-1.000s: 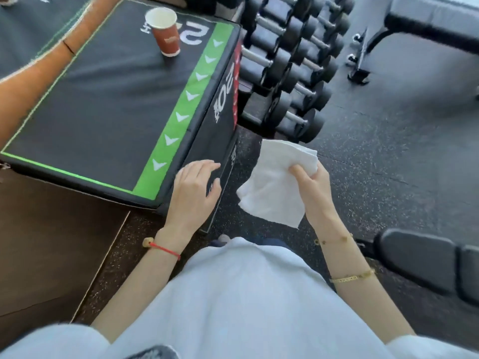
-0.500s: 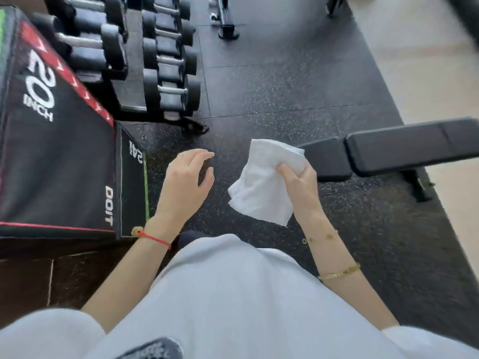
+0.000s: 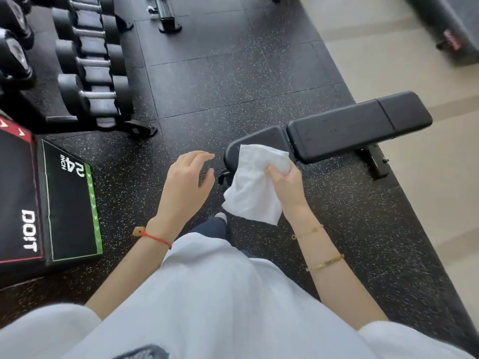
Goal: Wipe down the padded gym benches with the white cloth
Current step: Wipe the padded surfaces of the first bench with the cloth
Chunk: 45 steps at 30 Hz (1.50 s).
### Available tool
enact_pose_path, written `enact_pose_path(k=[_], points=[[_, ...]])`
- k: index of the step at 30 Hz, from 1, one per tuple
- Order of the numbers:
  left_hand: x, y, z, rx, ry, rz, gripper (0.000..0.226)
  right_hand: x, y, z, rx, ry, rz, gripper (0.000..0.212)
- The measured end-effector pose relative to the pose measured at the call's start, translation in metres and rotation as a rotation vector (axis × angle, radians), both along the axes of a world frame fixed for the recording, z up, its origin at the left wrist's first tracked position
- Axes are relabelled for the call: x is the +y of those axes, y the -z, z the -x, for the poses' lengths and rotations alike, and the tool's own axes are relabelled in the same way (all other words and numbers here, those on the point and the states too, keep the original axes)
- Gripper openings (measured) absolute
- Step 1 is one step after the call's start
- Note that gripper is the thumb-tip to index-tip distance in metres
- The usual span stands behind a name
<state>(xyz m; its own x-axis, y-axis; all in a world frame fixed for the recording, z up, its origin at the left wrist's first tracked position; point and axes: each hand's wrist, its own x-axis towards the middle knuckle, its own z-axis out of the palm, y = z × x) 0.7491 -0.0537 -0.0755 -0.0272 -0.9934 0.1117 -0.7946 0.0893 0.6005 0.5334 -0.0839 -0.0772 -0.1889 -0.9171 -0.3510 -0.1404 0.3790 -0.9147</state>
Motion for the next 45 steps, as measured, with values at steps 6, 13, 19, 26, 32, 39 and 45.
enact_pose_path(k=[6, 13, 19, 26, 32, 39, 45], points=[[-0.055, 0.012, 0.028, -0.036, 0.015, 0.008, 0.030, -0.053, 0.013, 0.034, -0.010, -0.015, -0.016, 0.023], [-0.103, 0.012, 0.058, -0.071, 0.020, -0.001, 0.030, -0.111, 0.020, 0.066, -0.024, -0.038, -0.045, 0.025], [-0.136, 0.016, 0.099, -0.078, -0.072, -0.018, 0.029, -0.170, 0.028, 0.101, 0.003, -0.165, -0.058, 0.023], [-0.163, 0.054, 0.147, -0.085, -0.289, -0.013, 0.031, -0.223, 0.068, 0.141, 0.009, -0.319, -0.100, 0.024], [-0.184, 0.121, 0.174, -0.091, -0.344, -0.073, 0.030, -0.258, 0.134, 0.165, 0.053, -0.391, -0.119, 0.025], [-0.218, 0.231, 0.178, -0.118, -0.357, -0.073, 0.032, -0.297, 0.246, 0.169, 0.059, -0.434, -0.123, 0.018], [-0.231, 0.349, 0.178, -0.160, -0.306, -0.026, 0.032, -0.324, 0.358, 0.179, 0.113, -0.496, -0.088, 0.026]])
